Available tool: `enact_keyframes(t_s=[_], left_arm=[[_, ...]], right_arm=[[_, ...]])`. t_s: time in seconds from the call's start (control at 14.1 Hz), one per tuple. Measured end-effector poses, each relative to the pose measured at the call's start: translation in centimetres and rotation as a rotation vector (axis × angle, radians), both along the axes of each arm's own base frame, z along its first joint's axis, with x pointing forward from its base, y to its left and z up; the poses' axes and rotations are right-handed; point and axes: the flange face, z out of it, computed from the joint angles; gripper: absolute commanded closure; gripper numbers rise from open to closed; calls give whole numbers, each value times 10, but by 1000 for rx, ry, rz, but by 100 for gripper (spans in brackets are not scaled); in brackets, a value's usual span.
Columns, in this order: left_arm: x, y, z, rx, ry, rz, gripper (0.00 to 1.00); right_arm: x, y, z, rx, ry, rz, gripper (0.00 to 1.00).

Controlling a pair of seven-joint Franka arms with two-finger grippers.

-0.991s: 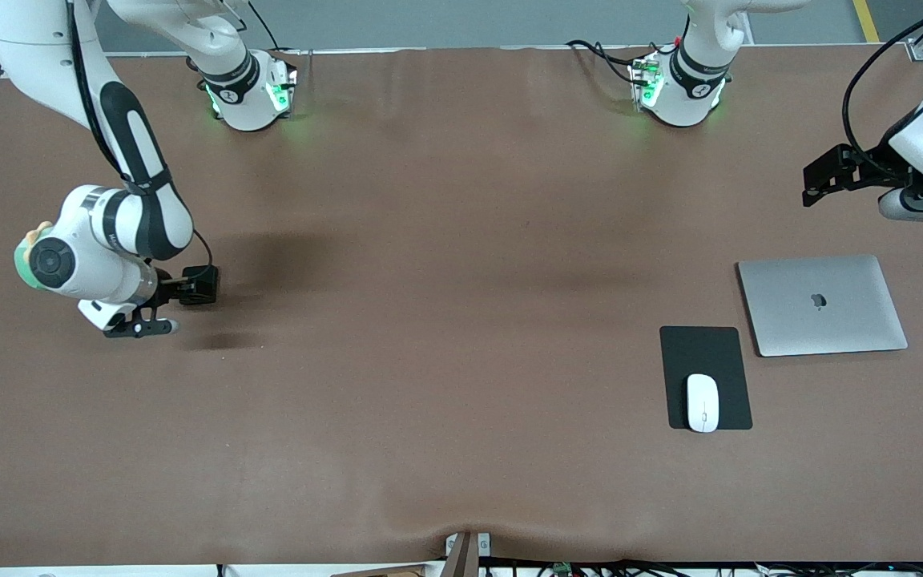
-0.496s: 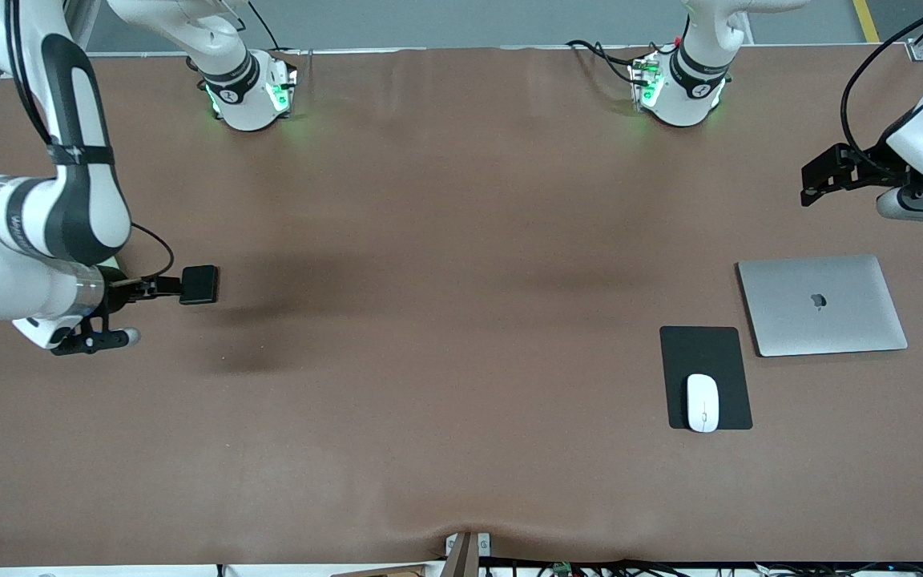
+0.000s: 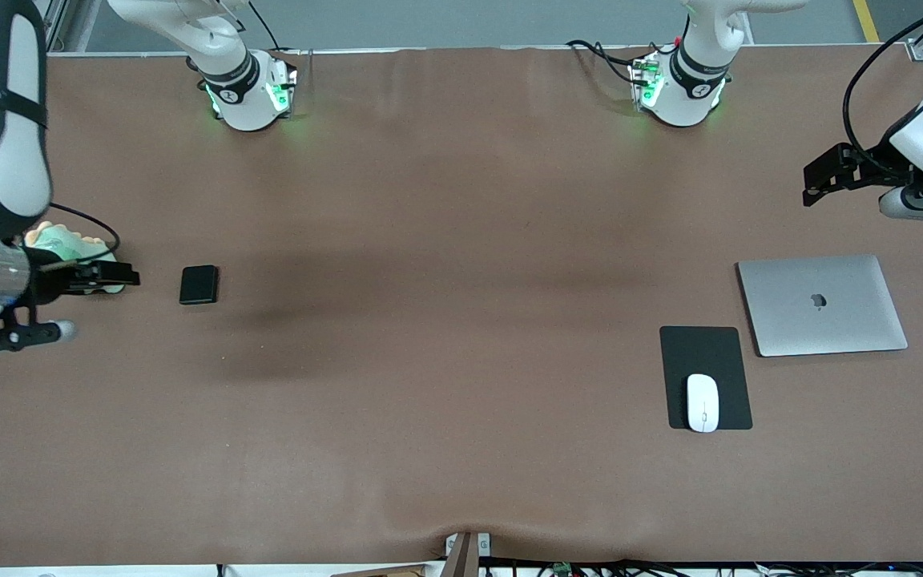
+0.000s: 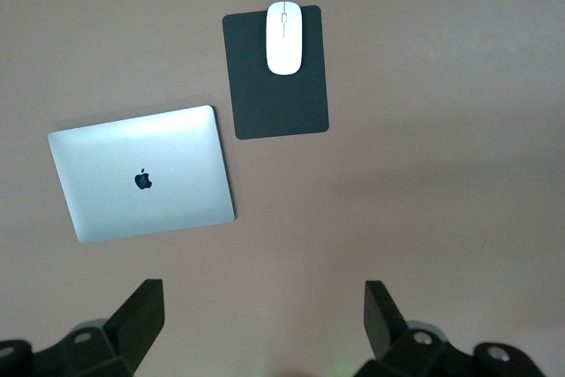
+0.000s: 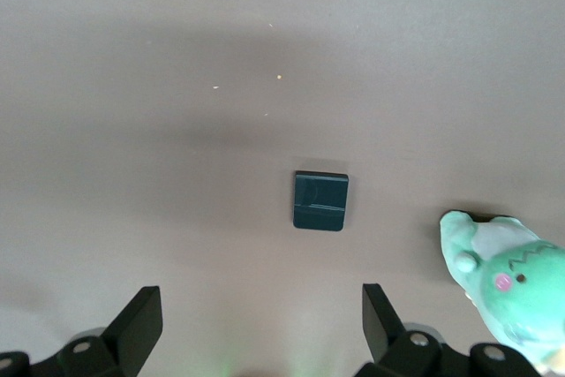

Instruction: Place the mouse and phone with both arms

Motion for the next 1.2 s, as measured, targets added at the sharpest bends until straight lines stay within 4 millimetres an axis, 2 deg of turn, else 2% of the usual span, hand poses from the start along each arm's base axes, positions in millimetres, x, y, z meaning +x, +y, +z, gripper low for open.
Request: enact_keyframes(t_s=[0.28, 0.42, 0.64, 0.85, 0.99, 1.2], left_arm=[[0, 0, 0, 0, -1, 1, 0], [0, 1, 0, 0, -1, 1, 0], [0, 1, 0, 0, -2, 1, 0], [0, 1, 1, 0, -2, 2, 0], [0, 1, 1, 0, -2, 2, 0], [0, 1, 1, 0, -3, 3, 0]], right_arm=[[3, 6, 59, 19, -72, 26, 0], [-2, 7, 89, 18, -89, 33, 0], [-18, 4, 127, 10, -94, 36, 0], [-48, -2, 166, -9, -110, -3, 0], [-65, -6, 177, -11, -112, -56, 0], [-88, -13, 172, -6, -101, -134, 0]])
